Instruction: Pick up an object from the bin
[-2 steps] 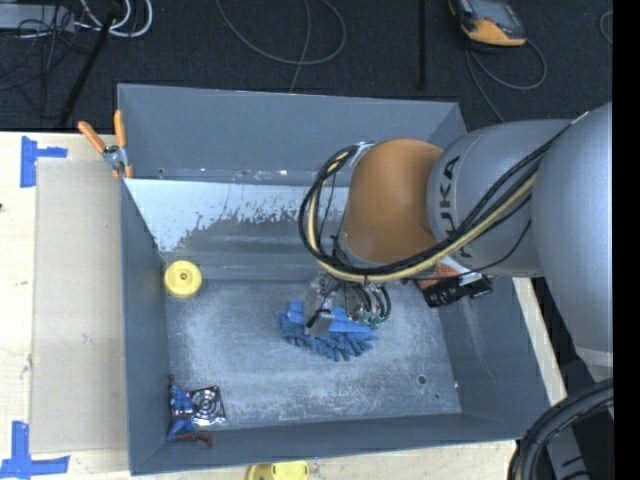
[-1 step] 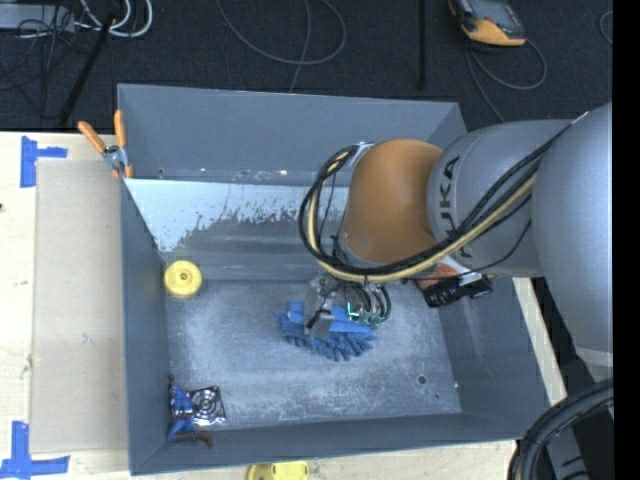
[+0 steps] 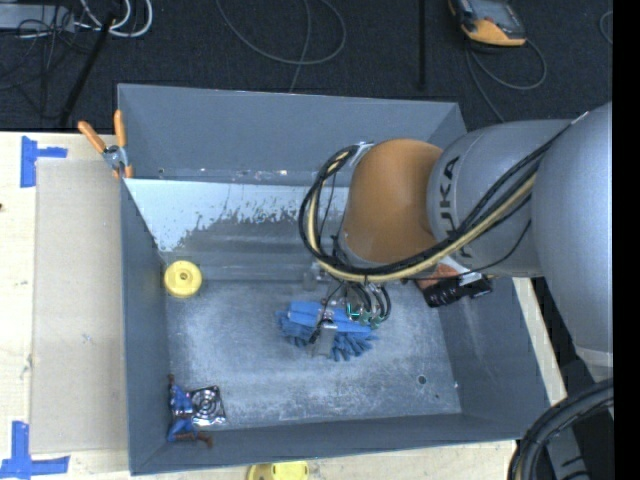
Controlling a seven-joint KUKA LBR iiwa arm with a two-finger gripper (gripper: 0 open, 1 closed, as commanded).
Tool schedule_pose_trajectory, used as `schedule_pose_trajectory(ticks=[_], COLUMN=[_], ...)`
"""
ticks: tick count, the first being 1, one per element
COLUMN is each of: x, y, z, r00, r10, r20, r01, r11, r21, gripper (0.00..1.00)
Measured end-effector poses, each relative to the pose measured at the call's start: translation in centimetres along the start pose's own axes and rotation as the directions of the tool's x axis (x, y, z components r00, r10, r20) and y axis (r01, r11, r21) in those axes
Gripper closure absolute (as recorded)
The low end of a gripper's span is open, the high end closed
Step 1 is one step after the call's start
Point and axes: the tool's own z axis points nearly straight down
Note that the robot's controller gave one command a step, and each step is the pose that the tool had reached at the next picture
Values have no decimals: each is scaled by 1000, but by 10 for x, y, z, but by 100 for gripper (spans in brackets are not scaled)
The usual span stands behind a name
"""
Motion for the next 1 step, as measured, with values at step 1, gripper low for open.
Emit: schedule_pose_trajectory(ticks=[1], x=[-19], y=[2], z=[47], r00=[1000], r10=[-24], r20=[1], r01=[24], r11=[1000], r21=[0], gripper=[100])
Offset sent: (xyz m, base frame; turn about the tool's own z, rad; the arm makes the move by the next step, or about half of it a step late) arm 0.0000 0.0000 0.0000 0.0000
